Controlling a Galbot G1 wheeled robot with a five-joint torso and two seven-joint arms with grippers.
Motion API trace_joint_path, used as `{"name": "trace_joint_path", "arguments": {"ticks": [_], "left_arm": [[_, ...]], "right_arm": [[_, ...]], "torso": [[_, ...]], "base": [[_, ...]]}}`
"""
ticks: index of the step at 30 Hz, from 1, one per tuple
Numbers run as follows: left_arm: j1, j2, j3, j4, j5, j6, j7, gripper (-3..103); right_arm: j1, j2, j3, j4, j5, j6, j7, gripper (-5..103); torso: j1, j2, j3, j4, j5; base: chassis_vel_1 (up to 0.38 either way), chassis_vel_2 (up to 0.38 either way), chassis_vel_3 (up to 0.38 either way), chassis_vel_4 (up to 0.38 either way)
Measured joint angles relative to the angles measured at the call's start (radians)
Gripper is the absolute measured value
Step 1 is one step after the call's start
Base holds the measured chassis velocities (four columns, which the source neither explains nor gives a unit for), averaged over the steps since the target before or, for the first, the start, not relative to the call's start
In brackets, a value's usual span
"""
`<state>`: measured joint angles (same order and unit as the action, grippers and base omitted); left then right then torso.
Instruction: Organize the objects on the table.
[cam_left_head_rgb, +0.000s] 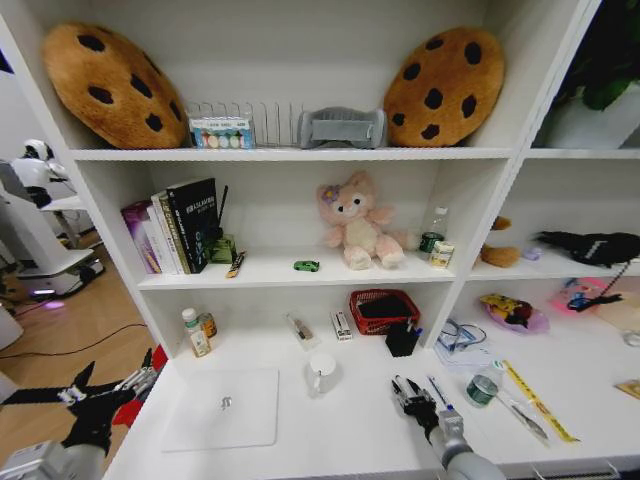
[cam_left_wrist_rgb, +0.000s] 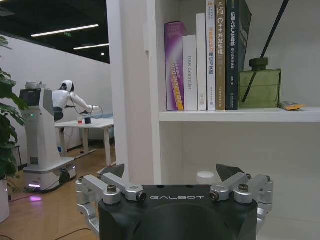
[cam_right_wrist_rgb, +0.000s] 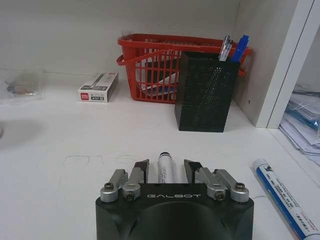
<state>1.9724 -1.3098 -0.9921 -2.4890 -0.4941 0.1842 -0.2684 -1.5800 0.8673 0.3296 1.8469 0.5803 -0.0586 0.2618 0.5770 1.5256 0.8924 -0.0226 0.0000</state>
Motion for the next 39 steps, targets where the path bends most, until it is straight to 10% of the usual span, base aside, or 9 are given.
{"name": "trace_joint_path", "arguments": {"ticks": [10, 17, 28, 39], "left_arm": [[0.0, 0.0, 0.0, 0.0, 0.0, 0.0, 0.0, 100], [0.0, 0.0, 0.0, 0.0, 0.0, 0.0, 0.0, 100], [0.0, 0.0, 0.0, 0.0, 0.0, 0.0, 0.0, 100], [0.0, 0.0, 0.0, 0.0, 0.0, 0.0, 0.0, 100]], "right_arm": [[0.001, -0.001, 0.003, 0.004, 0.019, -0.01, -0.004, 13], [-0.004, -0.003, 0.013, 0.009, 0.022, -0.007, -0.011, 12], [0.142, -0.003, 0.036, 0.004, -0.218, 0.308, -0.03, 12], [0.375, 0.031, -0.055, -0.168, -0.211, 0.317, 0.011, 12]], "torso": [[0.0, 0.0, 0.0, -0.0001, 0.0], [0.0, 0.0, 0.0, -0.0001, 0.0], [0.0, 0.0, 0.0, 0.0001, -0.0003], [0.0, 0.0, 0.0, 0.0, 0.0]], "base": [[0.0, 0.0, 0.0, 0.0], [0.0, 0.0, 0.0, 0.0], [0.0, 0.0, 0.0, 0.0], [0.0, 0.0, 0.0, 0.0]]}}
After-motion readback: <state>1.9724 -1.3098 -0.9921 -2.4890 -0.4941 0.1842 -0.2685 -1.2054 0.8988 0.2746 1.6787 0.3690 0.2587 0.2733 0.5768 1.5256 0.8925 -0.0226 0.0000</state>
